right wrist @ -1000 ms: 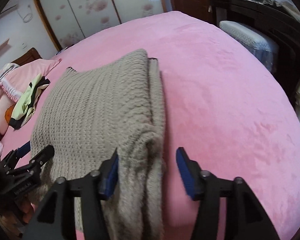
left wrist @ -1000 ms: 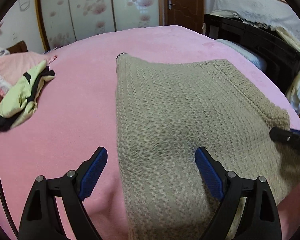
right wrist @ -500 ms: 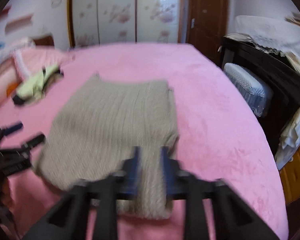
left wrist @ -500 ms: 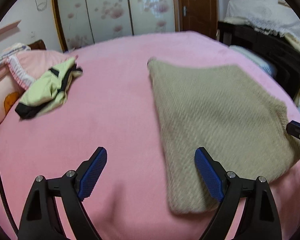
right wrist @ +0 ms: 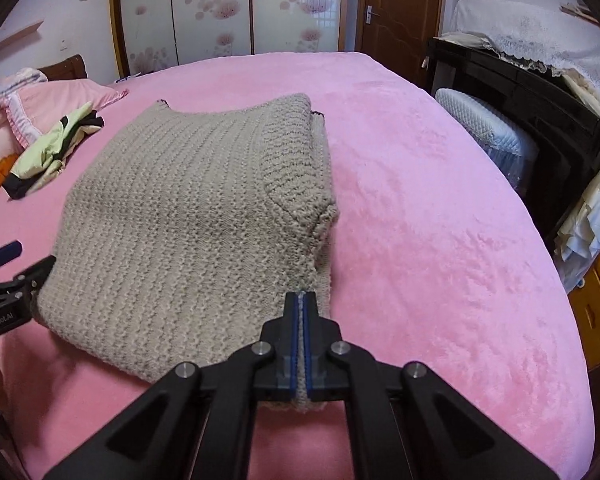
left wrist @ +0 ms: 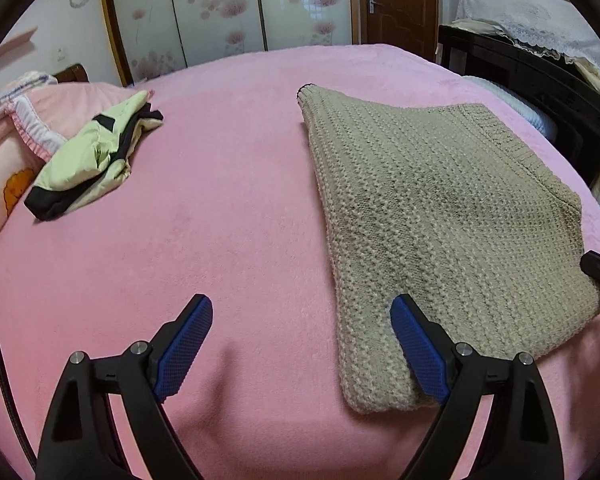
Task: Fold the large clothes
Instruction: 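Straighten the folded edge with the right tool and open it, then grasp the folded beige cardigan edge with both tools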
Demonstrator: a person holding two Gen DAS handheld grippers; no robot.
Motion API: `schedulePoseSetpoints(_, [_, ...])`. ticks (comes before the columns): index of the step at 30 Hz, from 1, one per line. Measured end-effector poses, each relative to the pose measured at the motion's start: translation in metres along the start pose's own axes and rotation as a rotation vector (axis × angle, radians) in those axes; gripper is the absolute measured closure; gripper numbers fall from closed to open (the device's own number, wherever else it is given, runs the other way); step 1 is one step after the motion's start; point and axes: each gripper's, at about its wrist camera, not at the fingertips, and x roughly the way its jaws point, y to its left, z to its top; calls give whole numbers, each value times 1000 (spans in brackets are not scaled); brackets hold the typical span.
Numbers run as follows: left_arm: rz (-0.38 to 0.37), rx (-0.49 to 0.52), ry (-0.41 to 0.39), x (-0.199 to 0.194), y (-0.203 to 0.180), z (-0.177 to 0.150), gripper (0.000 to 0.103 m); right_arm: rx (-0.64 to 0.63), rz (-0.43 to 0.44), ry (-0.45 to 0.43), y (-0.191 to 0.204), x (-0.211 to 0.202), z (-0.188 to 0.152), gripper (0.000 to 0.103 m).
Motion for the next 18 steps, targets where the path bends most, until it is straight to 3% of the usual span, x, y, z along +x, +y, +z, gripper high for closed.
schedulePoseSetpoints(6, [-32,-34,86,-13,5,8,12,29,51,-1,1,-21,5,99])
schedulePoseSetpoints(11, [-56,-47,101,-35,7,12,11,62,118,17,6,-39,5,97])
schedulePoseSetpoints(15, [-90,-45,97,-56,6,19,11,75,147,21,11,-55,5,82])
schedulePoseSetpoints(18, [-66,-30,82,-74,2,25,11,103,189,20,12,-69,7,71])
